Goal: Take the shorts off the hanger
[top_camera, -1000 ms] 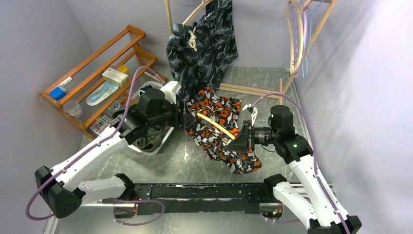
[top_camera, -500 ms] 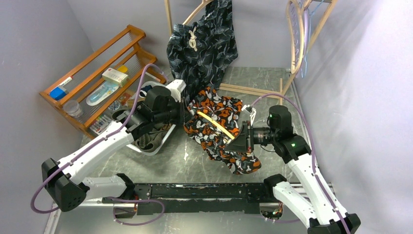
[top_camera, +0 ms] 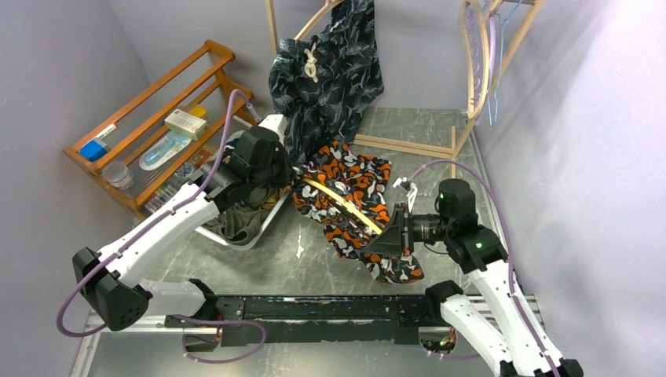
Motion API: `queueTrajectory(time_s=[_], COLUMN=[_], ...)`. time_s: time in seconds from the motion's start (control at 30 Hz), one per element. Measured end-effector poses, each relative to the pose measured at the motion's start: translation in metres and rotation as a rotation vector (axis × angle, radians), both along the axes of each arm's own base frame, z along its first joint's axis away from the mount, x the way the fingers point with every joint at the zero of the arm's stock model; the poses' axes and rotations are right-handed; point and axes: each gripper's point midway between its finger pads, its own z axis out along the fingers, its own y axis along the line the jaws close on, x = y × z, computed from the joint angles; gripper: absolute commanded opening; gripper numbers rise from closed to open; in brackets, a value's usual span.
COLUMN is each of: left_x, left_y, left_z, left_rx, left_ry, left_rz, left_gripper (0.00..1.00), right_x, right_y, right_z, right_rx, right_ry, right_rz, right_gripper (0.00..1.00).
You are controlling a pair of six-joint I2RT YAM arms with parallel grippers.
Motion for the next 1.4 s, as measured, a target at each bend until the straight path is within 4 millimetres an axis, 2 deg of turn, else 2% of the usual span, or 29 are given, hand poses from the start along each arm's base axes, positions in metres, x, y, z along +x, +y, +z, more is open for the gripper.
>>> queueTrajectory(time_s=[0.17, 0.43, 0.6, 0.7, 0.73, 0.8, 0.9, 0.97, 1.1, 1.2, 1.3, 1.4], left_x=[0.011, 0.015, 0.023, 0.019, 0.016, 0.011, 0.002, -0.007, -0.029, -0.040, -0.050, -0.051], left_y=[0.020, 0.037, 0.062, 0.064, 0.063, 0.060, 0.049, 0.043, 0.026, 0.007, -0.020, -0.035], left_z=[-0.006, -0.020, -0.034, -0.042, -0.043, -0.040, -0.021, -0.005, 0.027, 0.027, 0.002, -0.026], left_rx=[-0.012, -0.018, 0.026, 0.033, 0.029, 0.005, -0.083, -0.146, -0.249, -0.257, -0.210, -0.162], left_ry=[0.038, 0.085, 0.095, 0.110, 0.115, 0.111, 0.055, 0.005, -0.093, -0.094, -0.027, 0.045], left_rz=[0.063, 0.125, 0.209, 0.203, 0.192, 0.163, 0.090, 0.036, -0.120, -0.219, -0.301, -0.328], left_gripper=[0.07, 0.07, 0.07, 0.09, 0.14, 0.31, 0.62, 0.76, 0.79, 0.79, 0.79, 0.80], right_x=[-0.007, -0.017, -0.033, -0.036, -0.035, -0.028, -0.010, 0.002, 0.020, 0.026, 0.029, 0.031], right_y=[-0.002, -0.005, -0.007, -0.007, -0.007, -0.006, -0.004, -0.002, 0.001, 0.003, 0.006, 0.007], right_z=[0.001, 0.007, 0.017, 0.021, 0.020, 0.016, 0.005, -0.007, -0.031, -0.031, -0.024, -0.023], right_rx=[0.010, 0.028, 0.070, 0.080, 0.077, 0.060, 0.016, -0.015, -0.055, -0.045, -0.023, -0.018], right_ry=[-0.019, -0.040, -0.059, -0.072, -0.072, -0.063, -0.017, 0.035, 0.137, 0.160, 0.151, 0.160], right_rz=[0.006, 0.011, 0.061, 0.062, 0.055, 0.029, -0.028, -0.063, -0.124, -0.147, -0.152, -0.151], right_gripper=[0.00, 0.00, 0.00, 0.00, 0.00, 0.00, 0.00, 0.00, 0.00, 0.00, 0.00, 0.00])
